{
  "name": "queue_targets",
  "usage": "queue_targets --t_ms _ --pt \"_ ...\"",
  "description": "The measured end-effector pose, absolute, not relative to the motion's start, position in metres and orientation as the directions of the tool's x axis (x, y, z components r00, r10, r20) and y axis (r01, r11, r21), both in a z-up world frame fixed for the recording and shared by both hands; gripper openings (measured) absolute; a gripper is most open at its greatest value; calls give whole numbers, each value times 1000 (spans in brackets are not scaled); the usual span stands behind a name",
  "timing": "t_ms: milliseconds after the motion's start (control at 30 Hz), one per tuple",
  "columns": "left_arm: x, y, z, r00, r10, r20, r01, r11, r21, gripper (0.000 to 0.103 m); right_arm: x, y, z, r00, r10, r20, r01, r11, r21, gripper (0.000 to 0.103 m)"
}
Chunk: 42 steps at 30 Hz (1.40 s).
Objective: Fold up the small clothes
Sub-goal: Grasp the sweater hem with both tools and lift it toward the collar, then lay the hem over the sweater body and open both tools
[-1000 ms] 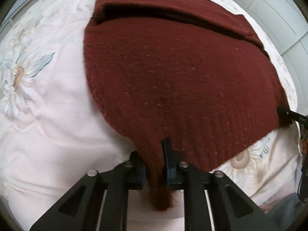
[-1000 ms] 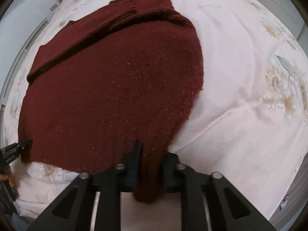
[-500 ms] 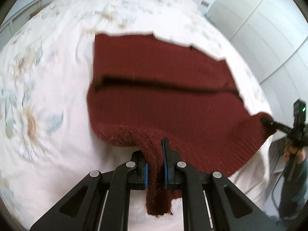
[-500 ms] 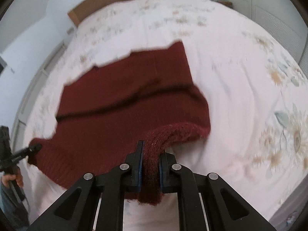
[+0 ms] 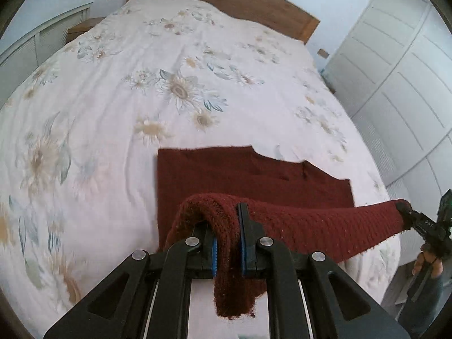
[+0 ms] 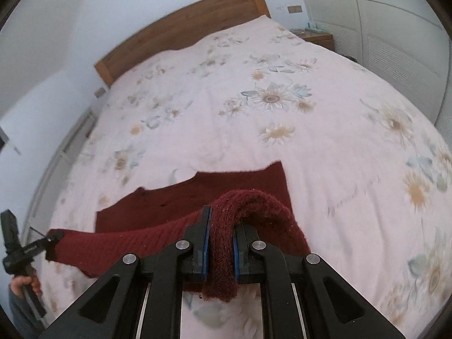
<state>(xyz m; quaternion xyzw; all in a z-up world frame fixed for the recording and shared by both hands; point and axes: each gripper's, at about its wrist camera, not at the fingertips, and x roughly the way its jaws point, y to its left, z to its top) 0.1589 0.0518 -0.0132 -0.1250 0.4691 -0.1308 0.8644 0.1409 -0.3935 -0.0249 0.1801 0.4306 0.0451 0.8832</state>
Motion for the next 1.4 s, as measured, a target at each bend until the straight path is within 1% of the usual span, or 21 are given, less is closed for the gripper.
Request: queue_targets --t_ms 67,167,267,400,533,567,633,667,700,767,800,833,867,933,967,1000,1033,1067,1133,1233,1400 --pt "176 51 -20 508 -307 -804 97 949 -301 9 164 -390 -36 599 225 -769 85 937 340 12" --pt "207 37 -53 460 -236 -856 69 971 -231 9 194 -383 -63 542 206 -815 109 944 312 12" --pt "221 35 -82 416 -203 -887 53 979 -199 9 213 -379 -89 487 184 -854 136 950 282 12" --pt "230 35 -105 399 -146 -905 24 989 -149 10 227 -379 -113 443 171 -880 167 949 269 14" --pt "233 34 -116 388 -108 -915 13 994 -111 12 230 -379 -122 439 163 -883 169 951 259 15" --pt "232 34 -116 390 -104 -915 8 994 -109 12 229 -380 -122 445 159 -881 170 951 257 17" --pt "230 33 -111 408 -108 -907 6 993 -116 12 227 -382 -118 457 143 -878 183 951 250 31" --pt "230 33 -109 413 -107 -904 10 993 -113 14 225 -383 -114 465 141 -874 185 950 251 46" --pt "229 32 -105 416 -104 -903 11 994 -110 17 223 -383 -111 478 147 -866 180 948 261 64" --pt "226 31 -97 424 -106 -899 13 994 -111 32 217 -382 -101 511 152 -846 159 951 266 79" --pt "223 30 -91 435 -107 -894 15 994 -112 47 214 -380 -96 524 145 -839 149 955 258 79" --pt "221 29 -85 455 -92 -886 11 995 -97 64 212 -378 -92 533 140 -834 139 959 249 80" --pt "218 26 -79 474 -78 -877 11 996 -83 71 209 -376 -88 542 136 -829 128 962 242 82" --pt "212 20 -68 502 -86 -861 32 996 -81 73 203 -369 -80 563 136 -815 101 968 231 86" --pt "208 17 -63 510 -104 -854 49 995 -91 78 199 -364 -76 573 133 -809 86 972 221 90" --pt "205 12 -59 517 -117 -848 66 993 -97 83 195 -358 -72 583 130 -802 68 976 208 97" --pt "202 8 -55 528 -123 -840 78 992 -96 96 191 -350 -67 592 129 -796 43 981 191 101" --pt "198 3 -52 542 -124 -831 91 992 -89 102 187 -342 -65 596 124 -793 22 985 171 103" --pt "189 -8 -46 569 -125 -813 116 991 -71 102 179 -323 -62 599 97 -795 -18 994 108 103" --pt "178 -23 -48 584 -161 -796 164 983 -78 102 166 -298 -65 605 87 -791 -75 996 52 103" --pt "164 -47 -78 560 -175 -810 217 974 -60 102 145 -253 -94 599 65 -798 -156 987 -36 103"
